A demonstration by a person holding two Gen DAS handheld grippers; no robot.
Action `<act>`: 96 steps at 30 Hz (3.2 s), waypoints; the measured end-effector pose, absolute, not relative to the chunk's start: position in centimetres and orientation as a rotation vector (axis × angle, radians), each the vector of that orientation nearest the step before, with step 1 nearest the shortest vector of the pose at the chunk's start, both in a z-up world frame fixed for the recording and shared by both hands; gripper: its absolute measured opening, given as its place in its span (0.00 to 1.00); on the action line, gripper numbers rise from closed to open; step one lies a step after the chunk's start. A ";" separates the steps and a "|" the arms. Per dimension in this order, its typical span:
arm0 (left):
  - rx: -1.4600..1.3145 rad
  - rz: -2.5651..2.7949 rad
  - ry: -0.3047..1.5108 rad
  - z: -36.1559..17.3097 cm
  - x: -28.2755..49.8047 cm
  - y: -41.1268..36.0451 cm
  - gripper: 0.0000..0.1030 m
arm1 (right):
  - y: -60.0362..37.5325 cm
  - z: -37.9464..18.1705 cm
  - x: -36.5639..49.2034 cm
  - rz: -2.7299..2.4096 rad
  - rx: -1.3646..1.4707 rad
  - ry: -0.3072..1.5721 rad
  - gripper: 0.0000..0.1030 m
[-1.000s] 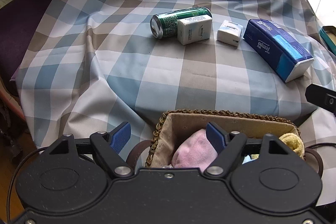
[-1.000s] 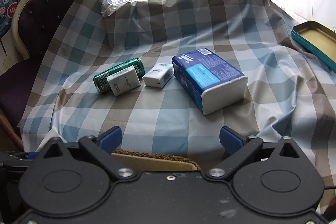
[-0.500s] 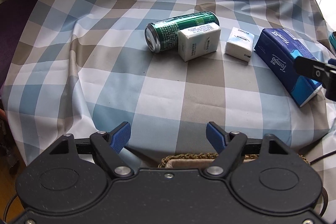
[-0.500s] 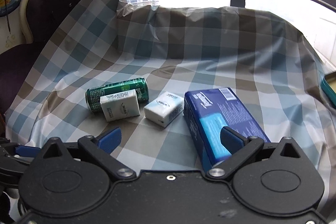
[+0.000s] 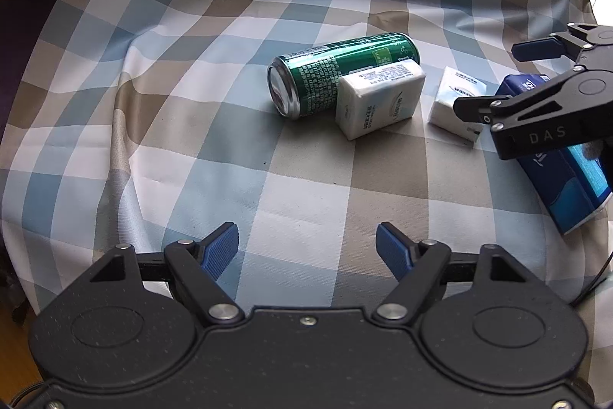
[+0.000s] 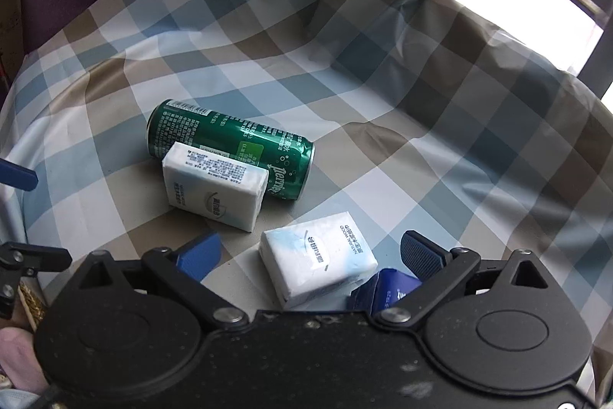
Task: Organize soft objects
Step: 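Grasp the white tissue pack beside the blue box with the right tool, then grasp the small white tissue pack with left tool while right holds its pack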
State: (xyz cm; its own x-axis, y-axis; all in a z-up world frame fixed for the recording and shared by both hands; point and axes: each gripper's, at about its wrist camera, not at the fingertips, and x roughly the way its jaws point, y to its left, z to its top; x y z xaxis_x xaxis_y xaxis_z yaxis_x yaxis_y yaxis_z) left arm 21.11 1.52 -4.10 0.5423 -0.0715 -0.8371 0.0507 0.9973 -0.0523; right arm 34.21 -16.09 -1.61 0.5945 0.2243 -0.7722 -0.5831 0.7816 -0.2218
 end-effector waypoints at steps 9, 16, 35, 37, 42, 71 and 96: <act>-0.043 -0.065 1.009 -4.6 22.0 2.5 0.73 | -15.5 -3.5 39.0 0.619 -0.621 0.945 0.97; -0.046 -0.071 1.010 -4.5 22.4 2.7 0.73 | -15.1 -5.7 40.8 0.677 -0.635 1.037 0.97; -0.051 -0.091 0.996 -2.7 24.7 0.3 0.73 | -21.1 -4.8 41.3 0.228 -0.161 0.878 0.73; -0.056 -0.092 0.982 -2.1 25.4 -0.3 0.73 | -22.1 -4.7 41.2 0.178 -0.097 0.845 0.73; -0.087 -0.077 0.942 -0.8 27.6 -1.6 0.81 | -24.4 -4.3 40.7 0.088 0.043 0.761 0.73; -0.075 -0.018 1.053 -3.7 31.2 -5.2 0.59 | -25.8 -4.3 39.9 0.007 0.140 0.699 0.73; 0.123 0.015 0.961 -3.4 29.7 -6.1 0.64 | -25.7 -4.6 40.2 0.008 0.132 0.721 0.73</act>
State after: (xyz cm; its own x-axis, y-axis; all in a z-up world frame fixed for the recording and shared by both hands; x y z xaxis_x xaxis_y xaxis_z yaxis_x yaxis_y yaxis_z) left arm 29.72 -6.09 -3.37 0.5731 0.0678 -0.8167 0.0415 0.9929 0.1116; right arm 40.21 -25.67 -4.60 0.7515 0.0528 -0.6577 0.0384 0.9916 0.1235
